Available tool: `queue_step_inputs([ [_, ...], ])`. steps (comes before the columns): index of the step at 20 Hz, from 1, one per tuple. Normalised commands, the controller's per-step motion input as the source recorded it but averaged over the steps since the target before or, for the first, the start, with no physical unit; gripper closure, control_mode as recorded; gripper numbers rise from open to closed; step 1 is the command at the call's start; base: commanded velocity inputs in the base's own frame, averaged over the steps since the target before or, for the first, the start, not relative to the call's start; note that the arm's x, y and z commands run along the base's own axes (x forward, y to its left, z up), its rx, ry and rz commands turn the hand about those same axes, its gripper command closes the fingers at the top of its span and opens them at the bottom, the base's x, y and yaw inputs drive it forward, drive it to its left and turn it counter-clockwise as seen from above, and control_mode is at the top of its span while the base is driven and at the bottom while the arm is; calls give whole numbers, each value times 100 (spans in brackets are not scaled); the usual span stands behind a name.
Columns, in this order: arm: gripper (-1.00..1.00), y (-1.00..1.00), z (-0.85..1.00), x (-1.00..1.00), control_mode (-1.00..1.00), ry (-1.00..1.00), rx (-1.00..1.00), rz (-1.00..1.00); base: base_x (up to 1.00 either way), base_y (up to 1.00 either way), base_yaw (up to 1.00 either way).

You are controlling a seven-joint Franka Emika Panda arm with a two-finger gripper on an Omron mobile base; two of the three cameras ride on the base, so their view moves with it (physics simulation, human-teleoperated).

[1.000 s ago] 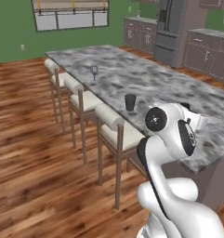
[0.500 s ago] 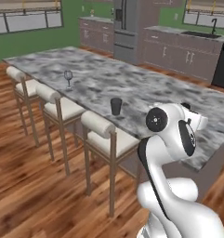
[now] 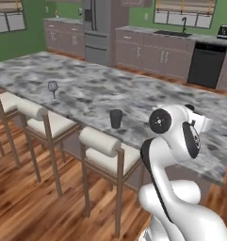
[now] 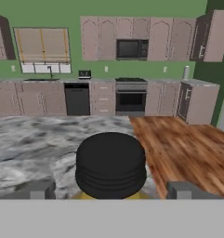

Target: There is a wine glass and glass cup on the dining counter. Place the wine bottle next to the wine glass and the juice bottle next to the glass cup.

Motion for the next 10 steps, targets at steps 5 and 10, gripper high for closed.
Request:
queue_step_inputs([
  [5,100,0,0,0,100,0,0,0,32,64,-25],
  [10,100,0,0,0,100,0,0,0,33,49,-21],
])
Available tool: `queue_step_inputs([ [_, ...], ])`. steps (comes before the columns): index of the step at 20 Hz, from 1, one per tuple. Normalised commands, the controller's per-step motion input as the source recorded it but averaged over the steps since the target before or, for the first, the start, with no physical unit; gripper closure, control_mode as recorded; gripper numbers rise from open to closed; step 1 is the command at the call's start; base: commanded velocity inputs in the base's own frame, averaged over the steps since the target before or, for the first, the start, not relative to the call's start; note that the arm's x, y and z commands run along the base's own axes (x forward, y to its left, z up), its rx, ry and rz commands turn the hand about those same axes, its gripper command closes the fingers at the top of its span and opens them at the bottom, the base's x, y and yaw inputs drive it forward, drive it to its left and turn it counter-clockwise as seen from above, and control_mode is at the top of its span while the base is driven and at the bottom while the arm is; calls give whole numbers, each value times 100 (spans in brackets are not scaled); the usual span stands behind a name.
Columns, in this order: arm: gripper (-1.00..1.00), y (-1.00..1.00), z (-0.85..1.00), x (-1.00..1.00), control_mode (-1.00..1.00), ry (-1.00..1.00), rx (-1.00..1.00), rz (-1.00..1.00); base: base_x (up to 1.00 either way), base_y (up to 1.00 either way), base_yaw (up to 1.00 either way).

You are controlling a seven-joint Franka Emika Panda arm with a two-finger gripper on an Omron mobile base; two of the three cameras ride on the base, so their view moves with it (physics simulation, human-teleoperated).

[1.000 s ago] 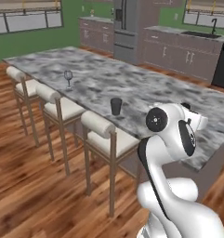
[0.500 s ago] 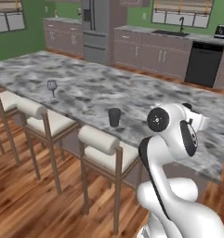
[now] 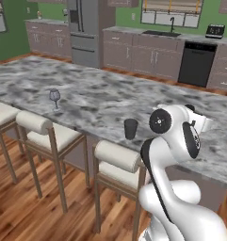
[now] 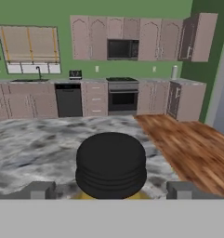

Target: There is a wine glass and glass cup on the dining counter. Place the wine bottle next to the wine glass and the juice bottle next to the glass cup.

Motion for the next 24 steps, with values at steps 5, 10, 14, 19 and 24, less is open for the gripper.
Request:
queue_step_inputs([
  [5,100,0,0,0,100,0,0,0,36,40,-13],
  [10,100,0,0,0,100,0,0,0,29,28,-3],
  [14,100,0,0,0,100,0,0,0,4,5,0],
  [19,100,0,0,0,100,0,0,0,0,0,0],
  [24,100,0,0,0,100,0,0,0,0,0,0],
])
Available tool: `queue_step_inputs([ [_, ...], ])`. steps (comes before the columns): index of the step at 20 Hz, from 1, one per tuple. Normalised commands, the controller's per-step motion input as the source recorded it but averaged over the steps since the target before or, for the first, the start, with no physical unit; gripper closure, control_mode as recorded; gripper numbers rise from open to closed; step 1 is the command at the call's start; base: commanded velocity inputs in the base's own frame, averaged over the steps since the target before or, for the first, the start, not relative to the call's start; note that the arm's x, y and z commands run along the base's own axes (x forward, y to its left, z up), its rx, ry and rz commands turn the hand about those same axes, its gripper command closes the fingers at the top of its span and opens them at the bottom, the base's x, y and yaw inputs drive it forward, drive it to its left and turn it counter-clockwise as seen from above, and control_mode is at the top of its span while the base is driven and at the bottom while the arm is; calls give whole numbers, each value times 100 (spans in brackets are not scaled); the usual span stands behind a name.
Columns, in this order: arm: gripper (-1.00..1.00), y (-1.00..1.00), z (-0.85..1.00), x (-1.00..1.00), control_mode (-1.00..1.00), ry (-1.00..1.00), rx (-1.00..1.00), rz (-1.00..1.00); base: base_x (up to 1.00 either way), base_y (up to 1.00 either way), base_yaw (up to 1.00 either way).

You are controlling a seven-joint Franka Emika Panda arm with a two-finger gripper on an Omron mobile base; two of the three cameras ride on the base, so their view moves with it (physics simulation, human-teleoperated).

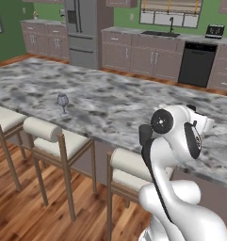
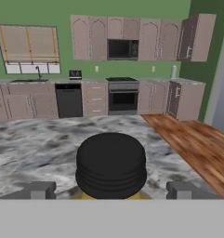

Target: There is a wine glass and glass cup on the dining counter. Place the wine bottle next to the wine glass and the juice bottle next to the glass cup.

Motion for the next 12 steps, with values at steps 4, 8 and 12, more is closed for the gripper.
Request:
queue_step_inputs([
  [4,100,0,0,0,100,0,0,0,0,0,0],
  [8,100,0,0,0,100,0,0,0,0,0,0],
  [12,100,-4,0,2,-100,0,0,5,1,0,0],
])
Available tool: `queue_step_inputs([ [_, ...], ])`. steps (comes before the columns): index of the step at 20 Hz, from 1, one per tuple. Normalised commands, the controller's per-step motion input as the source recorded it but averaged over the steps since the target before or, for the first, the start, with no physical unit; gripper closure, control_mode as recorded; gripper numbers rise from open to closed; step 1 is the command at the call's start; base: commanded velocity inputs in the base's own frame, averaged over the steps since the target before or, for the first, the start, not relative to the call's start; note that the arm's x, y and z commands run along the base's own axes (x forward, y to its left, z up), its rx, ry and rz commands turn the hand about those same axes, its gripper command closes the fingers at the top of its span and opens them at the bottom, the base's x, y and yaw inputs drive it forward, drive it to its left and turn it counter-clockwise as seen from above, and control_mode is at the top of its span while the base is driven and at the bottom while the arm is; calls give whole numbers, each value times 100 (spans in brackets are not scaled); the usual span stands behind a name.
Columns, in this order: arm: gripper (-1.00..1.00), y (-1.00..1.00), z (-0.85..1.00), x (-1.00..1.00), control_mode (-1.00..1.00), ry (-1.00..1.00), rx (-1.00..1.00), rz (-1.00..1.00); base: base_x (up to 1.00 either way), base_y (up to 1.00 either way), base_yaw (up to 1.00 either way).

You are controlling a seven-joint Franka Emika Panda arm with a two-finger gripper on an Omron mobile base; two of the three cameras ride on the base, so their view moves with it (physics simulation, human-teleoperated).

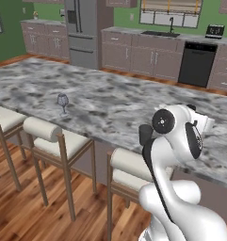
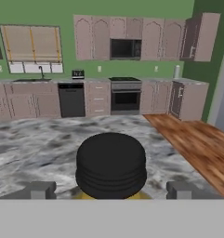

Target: There is a wine glass and glass cup on the dining counter. Place the wine bottle next to the wine glass and the juice bottle next to the glass cup.

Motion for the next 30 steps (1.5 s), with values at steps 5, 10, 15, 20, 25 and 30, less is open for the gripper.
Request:
queue_step_inputs([
  [5,100,-22,0,8,-100,0,4,37,0,0,0],
  [10,100,-29,0,11,-100,0,6,59,0,0,0],
  [15,100,-32,0,12,-100,0,2,58,0,0,0],
  [20,100,-34,-3,17,-100,0,4,55,0,0,0],
  [25,100,-17,-11,28,-100,-1,8,46,0,0,0],
  [30,100,-6,-13,34,-100,0,6,28,0,0,0],
])
